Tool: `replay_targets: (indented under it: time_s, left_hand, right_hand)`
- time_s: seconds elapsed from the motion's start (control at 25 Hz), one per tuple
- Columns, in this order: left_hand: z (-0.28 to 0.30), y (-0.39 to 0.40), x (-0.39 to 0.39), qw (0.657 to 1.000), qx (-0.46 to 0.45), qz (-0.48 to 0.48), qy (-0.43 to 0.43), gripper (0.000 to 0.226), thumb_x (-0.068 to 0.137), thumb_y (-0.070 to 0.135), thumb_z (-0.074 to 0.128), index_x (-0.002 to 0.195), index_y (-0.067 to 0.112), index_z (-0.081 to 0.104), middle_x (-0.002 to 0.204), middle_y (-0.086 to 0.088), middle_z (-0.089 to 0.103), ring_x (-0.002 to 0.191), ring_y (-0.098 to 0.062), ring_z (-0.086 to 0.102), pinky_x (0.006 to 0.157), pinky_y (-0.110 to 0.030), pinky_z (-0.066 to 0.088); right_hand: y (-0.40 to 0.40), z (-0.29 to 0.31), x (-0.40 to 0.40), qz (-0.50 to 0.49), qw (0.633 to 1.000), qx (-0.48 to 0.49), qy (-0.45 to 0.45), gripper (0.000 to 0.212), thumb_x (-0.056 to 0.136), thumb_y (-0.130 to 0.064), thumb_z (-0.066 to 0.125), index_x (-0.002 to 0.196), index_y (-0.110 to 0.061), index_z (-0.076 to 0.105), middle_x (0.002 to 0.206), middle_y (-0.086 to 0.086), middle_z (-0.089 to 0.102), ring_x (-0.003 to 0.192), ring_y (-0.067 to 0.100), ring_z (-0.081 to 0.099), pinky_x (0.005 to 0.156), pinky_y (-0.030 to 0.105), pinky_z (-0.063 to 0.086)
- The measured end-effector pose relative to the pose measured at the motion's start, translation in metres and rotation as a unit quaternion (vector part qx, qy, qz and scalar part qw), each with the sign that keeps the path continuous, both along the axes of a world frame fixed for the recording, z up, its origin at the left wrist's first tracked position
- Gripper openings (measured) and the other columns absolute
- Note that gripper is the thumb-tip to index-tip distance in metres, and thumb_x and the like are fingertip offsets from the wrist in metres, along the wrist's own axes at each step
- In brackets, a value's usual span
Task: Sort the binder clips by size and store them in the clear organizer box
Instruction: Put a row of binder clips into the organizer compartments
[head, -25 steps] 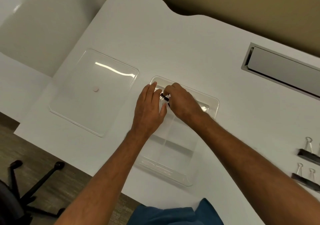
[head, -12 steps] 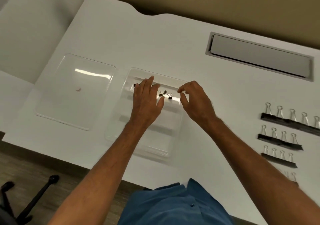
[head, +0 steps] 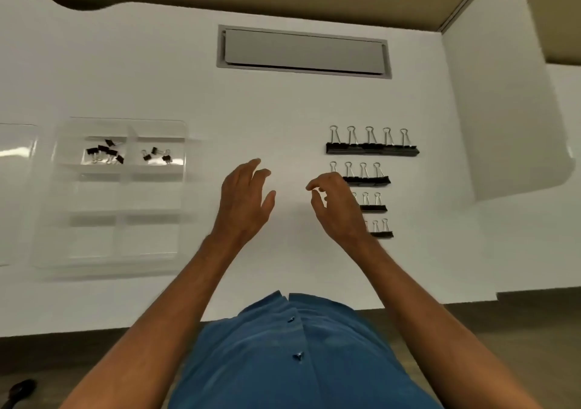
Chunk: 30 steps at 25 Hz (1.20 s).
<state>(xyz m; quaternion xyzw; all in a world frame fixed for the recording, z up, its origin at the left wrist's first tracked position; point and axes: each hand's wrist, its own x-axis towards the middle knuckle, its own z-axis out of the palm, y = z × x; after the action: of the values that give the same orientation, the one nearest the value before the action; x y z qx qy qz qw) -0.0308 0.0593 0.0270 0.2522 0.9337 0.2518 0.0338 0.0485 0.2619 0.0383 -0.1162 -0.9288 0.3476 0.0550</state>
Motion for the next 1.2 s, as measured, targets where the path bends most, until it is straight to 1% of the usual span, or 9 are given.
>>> replay_targets:
  time_s: [0.16,0.28,0.44,0.56,0.64,0.76,0.92,1.08,1.2]
  left_hand:
    - [-0.004,0.073,0.052,0.994,-0.001,-0.082,-0.075,0.040,0.097,0.029,0.059,0.134,0.015,0.054,0.137,-0.006,0.054,0.123,-0.024,0.049,0.099,-0.042,0.048]
    - [-0.012,0.113,0.083,0.984,-0.004,-0.141,-0.111,0.037,0.097,0.029,0.058,0.132,0.017,0.055,0.130,-0.002,0.056,0.113,-0.020,0.051,0.088,-0.037,0.051]
    - [-0.025,0.149,0.105,0.980,-0.026,-0.152,-0.126,0.034,0.095,0.025,0.060,0.128,0.016,0.057,0.124,-0.003,0.057,0.106,-0.019,0.052,0.079,-0.031,0.050]
    - [-0.033,0.161,0.112,0.980,-0.052,-0.147,-0.126,0.036,0.093,0.022,0.063,0.128,0.015,0.058,0.123,-0.006,0.057,0.106,-0.021,0.053,0.077,-0.030,0.047]
    - [-0.038,0.165,0.116,0.978,-0.068,-0.150,-0.125,0.038,0.091,0.019,0.066,0.129,0.013,0.059,0.122,-0.007,0.057,0.106,-0.023,0.054,0.078,-0.032,0.049]
    - [-0.046,0.166,0.121,0.976,-0.089,-0.165,-0.111,0.040,0.088,0.011,0.070,0.127,0.011,0.060,0.119,-0.009,0.059,0.103,-0.026,0.055,0.076,-0.038,0.054]
    - [-0.050,0.170,0.125,0.977,-0.090,-0.171,-0.090,0.042,0.084,-0.001,0.071,0.123,0.010,0.061,0.112,-0.009,0.062,0.097,-0.027,0.056,0.069,-0.037,0.054]
    - [-0.049,0.170,0.126,0.979,-0.097,-0.156,-0.086,0.042,0.085,0.003,0.072,0.124,0.011,0.061,0.113,-0.009,0.064,0.098,-0.026,0.058,0.070,-0.036,0.054]
    - [-0.047,0.168,0.127,0.984,-0.086,-0.134,-0.079,0.041,0.084,0.002,0.073,0.123,0.010,0.063,0.111,-0.011,0.065,0.096,-0.028,0.061,0.068,-0.037,0.055]
  right_hand:
    - [0.074,-0.018,0.064,-0.073,0.997,0.005,-0.003,0.018,0.095,-0.005,0.056,0.103,-0.019,0.064,0.105,-0.010,0.056,0.101,0.009,0.055,0.081,0.036,0.055]
    - [0.117,-0.032,0.103,-0.098,0.995,0.018,-0.026,0.020,0.095,-0.004,0.056,0.105,-0.020,0.062,0.106,-0.012,0.053,0.101,0.010,0.055,0.078,0.038,0.057]
    - [0.145,-0.042,0.133,-0.046,0.997,0.043,-0.051,0.023,0.092,-0.005,0.060,0.112,-0.018,0.061,0.112,-0.003,0.055,0.105,0.015,0.053,0.078,0.037,0.056]
    - [0.150,-0.042,0.143,0.039,0.995,0.054,-0.073,0.039,0.088,-0.004,0.063,0.125,-0.017,0.058,0.121,-0.002,0.056,0.111,0.016,0.051,0.083,0.031,0.054]
    - [0.152,-0.047,0.147,0.076,0.992,0.073,-0.076,0.046,0.087,-0.002,0.063,0.130,-0.016,0.057,0.125,0.000,0.059,0.113,0.019,0.052,0.087,0.029,0.053]
    - [0.157,-0.059,0.150,0.076,0.991,0.099,-0.053,0.043,0.089,0.001,0.064,0.130,-0.012,0.058,0.120,0.004,0.063,0.106,0.022,0.054,0.088,0.033,0.053]
    - [0.163,-0.067,0.153,0.069,0.992,0.091,-0.051,0.039,0.092,0.002,0.063,0.128,-0.011,0.059,0.115,0.004,0.064,0.101,0.022,0.054,0.078,0.037,0.055]
    - [0.165,-0.061,0.150,0.036,0.997,0.045,-0.047,0.040,0.092,0.000,0.063,0.129,-0.013,0.058,0.114,0.002,0.064,0.102,0.019,0.053,0.078,0.035,0.055]
    - [0.160,-0.058,0.146,0.064,0.996,0.042,-0.037,0.041,0.091,0.001,0.063,0.129,-0.014,0.058,0.115,0.002,0.063,0.103,0.019,0.053,0.080,0.033,0.054]
